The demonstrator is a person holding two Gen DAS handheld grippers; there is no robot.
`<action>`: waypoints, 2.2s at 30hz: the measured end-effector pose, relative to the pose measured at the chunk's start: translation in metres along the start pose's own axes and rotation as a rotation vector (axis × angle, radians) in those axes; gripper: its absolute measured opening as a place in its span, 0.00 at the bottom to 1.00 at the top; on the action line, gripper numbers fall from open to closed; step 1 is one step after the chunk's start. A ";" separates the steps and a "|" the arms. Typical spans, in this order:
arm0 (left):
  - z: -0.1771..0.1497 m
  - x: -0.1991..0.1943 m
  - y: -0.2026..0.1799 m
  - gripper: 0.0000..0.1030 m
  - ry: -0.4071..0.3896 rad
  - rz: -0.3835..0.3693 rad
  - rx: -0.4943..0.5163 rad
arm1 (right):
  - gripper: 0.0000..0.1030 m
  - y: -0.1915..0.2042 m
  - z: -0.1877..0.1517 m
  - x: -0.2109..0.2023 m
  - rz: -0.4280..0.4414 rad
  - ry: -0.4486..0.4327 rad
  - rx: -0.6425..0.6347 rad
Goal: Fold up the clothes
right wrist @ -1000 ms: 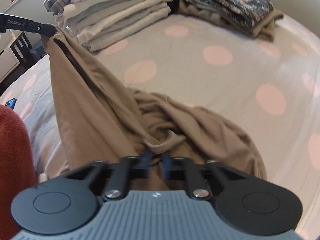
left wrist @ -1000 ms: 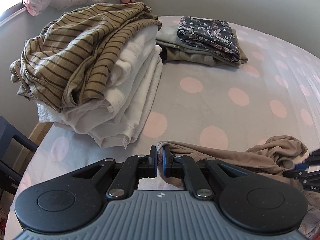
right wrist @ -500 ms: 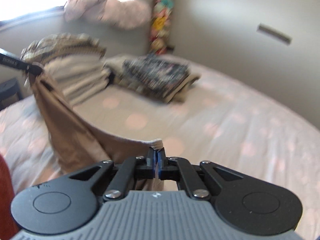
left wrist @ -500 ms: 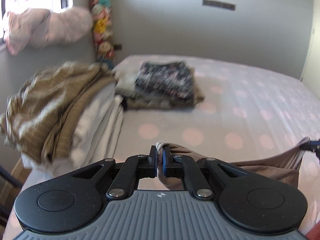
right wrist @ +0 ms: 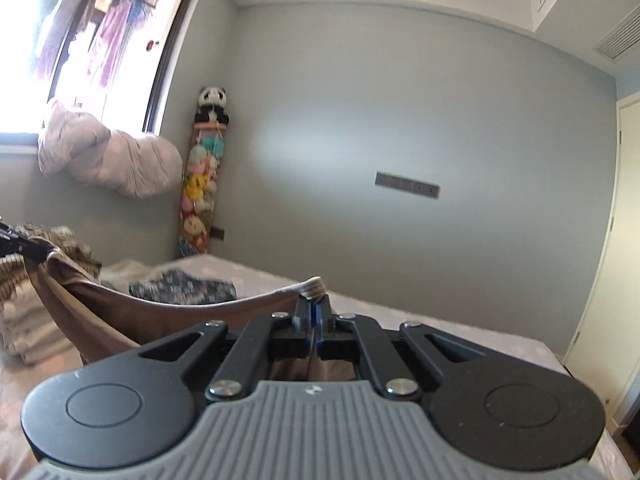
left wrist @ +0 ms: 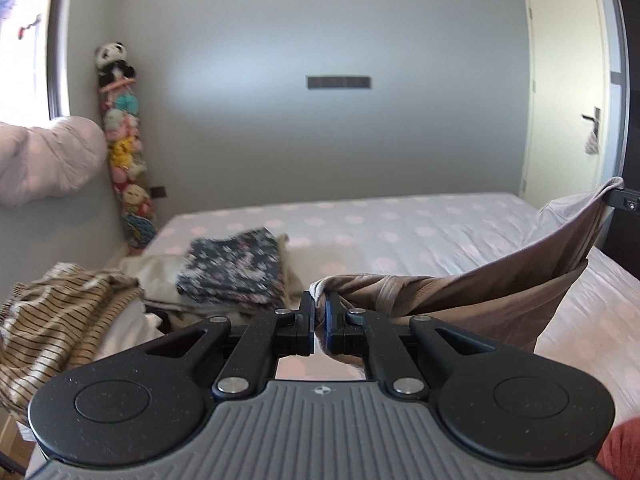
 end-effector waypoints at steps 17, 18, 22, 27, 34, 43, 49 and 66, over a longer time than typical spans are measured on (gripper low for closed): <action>-0.198 0.096 -0.024 0.04 0.436 -0.066 -0.283 | 0.10 0.020 -0.240 0.047 0.041 0.575 0.176; -0.202 0.097 -0.023 0.04 0.439 -0.055 -0.302 | 0.12 0.020 -0.245 0.050 0.036 0.593 0.187; -0.209 0.096 -0.020 0.19 0.449 -0.009 -0.339 | 0.22 0.032 -0.240 0.041 0.035 0.571 0.151; -0.213 0.091 -0.020 0.48 0.444 0.034 -0.350 | 0.32 0.085 -0.229 0.022 0.168 0.520 0.092; -0.225 0.084 -0.023 0.52 0.489 0.038 -0.359 | 0.45 0.184 -0.260 0.018 0.421 0.616 -0.064; -0.224 0.076 -0.018 0.54 0.470 0.022 -0.414 | 0.14 0.207 -0.308 0.041 0.392 0.783 -0.176; -0.219 0.073 -0.016 0.55 0.449 0.011 -0.429 | 0.01 0.208 -0.291 0.029 0.408 0.751 -0.120; -0.211 0.065 0.007 0.55 0.432 -0.002 -0.477 | 0.08 0.317 -0.239 -0.045 0.822 0.708 -0.069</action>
Point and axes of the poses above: each gripper's, at about its wrist camera, not at the fingertips, and x roughly the way its jaws point, y to its left, z to its top, the point moved 9 cm from there along x, roughly the way its jaws point, and after that the axes turned 2 degrees about -y, right-handed, at the moved point
